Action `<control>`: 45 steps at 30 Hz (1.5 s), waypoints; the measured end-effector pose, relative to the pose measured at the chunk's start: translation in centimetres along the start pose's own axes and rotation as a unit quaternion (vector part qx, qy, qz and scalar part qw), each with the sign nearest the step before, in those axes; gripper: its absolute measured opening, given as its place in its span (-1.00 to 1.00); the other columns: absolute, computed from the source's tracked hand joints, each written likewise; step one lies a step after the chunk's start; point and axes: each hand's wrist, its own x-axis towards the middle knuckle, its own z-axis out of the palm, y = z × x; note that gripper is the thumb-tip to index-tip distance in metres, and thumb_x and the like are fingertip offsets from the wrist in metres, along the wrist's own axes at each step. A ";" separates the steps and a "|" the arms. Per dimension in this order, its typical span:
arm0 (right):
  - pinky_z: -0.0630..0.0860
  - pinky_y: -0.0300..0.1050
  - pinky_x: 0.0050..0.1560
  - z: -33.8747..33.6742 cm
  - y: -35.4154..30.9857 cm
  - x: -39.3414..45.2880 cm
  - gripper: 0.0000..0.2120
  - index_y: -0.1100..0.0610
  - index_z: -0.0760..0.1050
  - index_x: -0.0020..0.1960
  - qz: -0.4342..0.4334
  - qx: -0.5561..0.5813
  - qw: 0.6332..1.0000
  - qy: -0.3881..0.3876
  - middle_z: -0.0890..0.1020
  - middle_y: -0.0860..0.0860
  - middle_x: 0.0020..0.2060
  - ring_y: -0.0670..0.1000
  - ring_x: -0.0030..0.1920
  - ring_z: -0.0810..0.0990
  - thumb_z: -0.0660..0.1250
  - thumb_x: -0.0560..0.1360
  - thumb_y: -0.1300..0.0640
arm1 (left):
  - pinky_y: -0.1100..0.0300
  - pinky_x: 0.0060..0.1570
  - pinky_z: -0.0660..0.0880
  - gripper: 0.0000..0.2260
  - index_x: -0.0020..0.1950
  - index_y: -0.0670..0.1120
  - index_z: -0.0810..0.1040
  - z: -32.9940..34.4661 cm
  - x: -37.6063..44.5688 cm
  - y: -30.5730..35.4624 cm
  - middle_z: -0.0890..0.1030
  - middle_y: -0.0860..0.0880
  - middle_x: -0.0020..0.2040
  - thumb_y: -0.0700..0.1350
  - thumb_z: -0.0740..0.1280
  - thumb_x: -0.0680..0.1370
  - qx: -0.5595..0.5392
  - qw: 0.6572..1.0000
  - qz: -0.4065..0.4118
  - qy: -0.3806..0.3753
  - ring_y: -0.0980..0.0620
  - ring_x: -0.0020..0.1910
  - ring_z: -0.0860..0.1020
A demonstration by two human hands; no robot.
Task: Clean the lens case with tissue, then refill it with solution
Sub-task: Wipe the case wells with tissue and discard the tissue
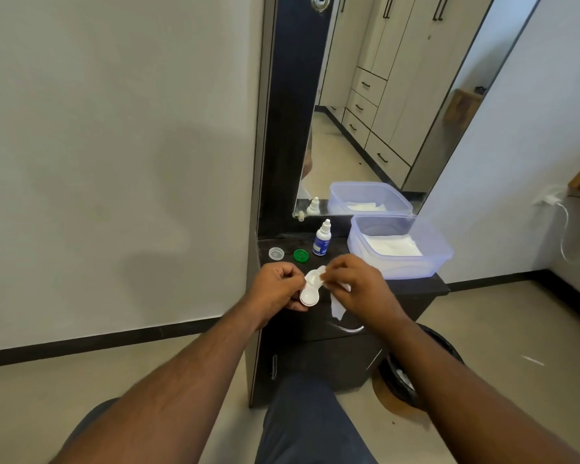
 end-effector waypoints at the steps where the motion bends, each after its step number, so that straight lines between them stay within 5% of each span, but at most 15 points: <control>1: 0.38 -0.40 0.01 0.4 -0.1 0.2 -0.82 0.19 0.65 0.06 -0.026 -0.026 0.999 -0.031 0.59 0.06 0.03 -0.03 0.02 0.55 0.42 0.46 0.23 | 0.27 -0.40 0.57 -0.88 0.00 -0.34 0.56 -0.1 -0.1 0.0 0.63 -0.30 -0.03 -0.28 0.30 0.55 -0.006 1.000 0.001 -0.002 -0.06 -0.20 0.65; 10: 0.30 -0.48 -0.08 1.9 -0.2 0.5 -0.80 0.17 0.63 0.10 0.086 0.005 0.996 -0.039 0.56 0.04 0.03 -0.12 -0.06 0.48 0.37 0.51 0.15 | 0.20 -0.28 0.63 -0.93 -0.09 -0.24 0.56 0.1 0.1 -0.4 0.63 -0.19 -0.12 -0.27 0.29 0.55 0.013 0.999 0.028 -0.014 -0.02 -0.18 0.65; 17: 0.27 -0.33 -0.10 1.7 -0.4 1.2 -0.75 0.16 0.62 0.12 0.049 -0.078 0.988 -0.122 0.54 0.05 0.05 -0.13 -0.11 0.40 0.30 0.55 0.06 | 0.24 -0.24 0.61 -0.94 -0.04 -0.24 0.55 -0.2 -0.1 -0.7 0.63 -0.14 -0.09 -0.25 0.31 0.55 0.050 0.997 0.053 -0.023 0.01 -0.14 0.64; 30: 0.47 -0.21 -0.19 4.2 -2.0 0.6 -0.88 0.24 0.64 -0.17 0.186 0.057 0.979 0.058 0.54 0.02 -0.24 -0.05 -0.22 0.51 0.41 0.46 0.18 | 0.11 -0.14 0.65 -0.96 -0.11 -0.28 0.61 -0.9 0.0 -0.9 0.67 -0.22 -0.15 -0.34 0.36 0.50 0.026 0.996 0.067 -0.044 -0.08 -0.16 0.69; 35: 0.34 -0.41 -0.26 5.5 -3.2 0.5 -0.91 0.20 0.64 -0.18 0.286 0.127 0.939 0.144 0.57 0.00 -0.23 -0.14 -0.24 0.51 0.40 0.46 0.19 | 0.13 -0.19 0.64 -0.96 -0.16 -0.33 0.61 -0.5 -0.2 -1.2 0.65 -0.26 -0.19 -0.36 0.38 0.48 0.017 0.997 0.078 -0.017 -0.09 -0.20 0.68; 42: 0.52 -0.20 -0.22 5.8 -4.3 1.3 -0.86 0.12 0.61 -0.29 0.401 0.301 0.836 0.223 0.63 -0.01 -0.36 -0.06 -0.26 0.61 0.40 0.45 0.23 | 0.19 -0.23 0.62 -0.94 -0.19 -0.35 0.59 -0.3 -0.4 -1.4 0.63 -0.26 -0.24 -0.36 0.38 0.47 0.035 0.993 0.111 -0.002 -0.03 -0.28 0.63; 45: 0.45 -0.37 -0.22 6.0 -3.8 0.5 -0.90 0.13 0.62 -0.23 0.319 0.225 0.900 0.193 0.61 -0.03 -0.31 -0.10 -0.24 0.58 0.41 0.46 0.19 | 0.20 -0.25 0.62 -0.93 -0.18 -0.33 0.58 -0.4 -0.4 -1.4 0.62 -0.20 -0.27 -0.34 0.36 0.48 0.037 0.993 0.110 0.006 0.01 -0.30 0.62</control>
